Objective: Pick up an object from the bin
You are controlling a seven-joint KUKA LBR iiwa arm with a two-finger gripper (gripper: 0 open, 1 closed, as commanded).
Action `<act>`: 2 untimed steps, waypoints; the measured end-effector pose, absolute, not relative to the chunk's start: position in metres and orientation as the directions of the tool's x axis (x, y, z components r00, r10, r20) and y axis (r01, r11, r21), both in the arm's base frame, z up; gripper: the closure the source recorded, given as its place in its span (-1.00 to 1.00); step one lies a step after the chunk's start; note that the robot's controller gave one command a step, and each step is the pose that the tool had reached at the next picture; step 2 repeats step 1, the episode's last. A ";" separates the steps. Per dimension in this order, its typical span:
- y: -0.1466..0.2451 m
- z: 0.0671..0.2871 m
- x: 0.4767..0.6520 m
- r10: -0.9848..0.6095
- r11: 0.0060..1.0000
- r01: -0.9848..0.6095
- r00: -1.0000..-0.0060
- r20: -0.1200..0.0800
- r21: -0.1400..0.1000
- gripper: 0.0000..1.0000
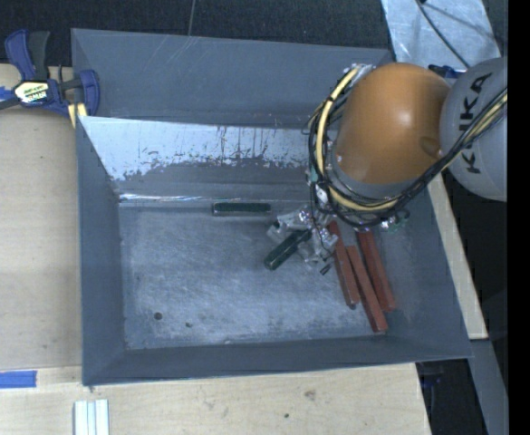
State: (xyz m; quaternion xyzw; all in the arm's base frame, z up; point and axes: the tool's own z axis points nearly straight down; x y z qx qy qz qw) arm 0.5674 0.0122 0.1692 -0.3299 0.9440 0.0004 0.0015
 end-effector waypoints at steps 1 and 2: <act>0.001 0.246 0.532 -0.536 0.844 -0.536 -0.844 0.001 0.000 1.00; 0.001 0.246 0.532 -0.536 0.844 -0.536 -0.844 0.001 0.000 1.00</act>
Offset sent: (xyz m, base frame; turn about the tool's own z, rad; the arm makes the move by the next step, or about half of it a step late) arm -0.0116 -0.0045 0.1087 -0.0072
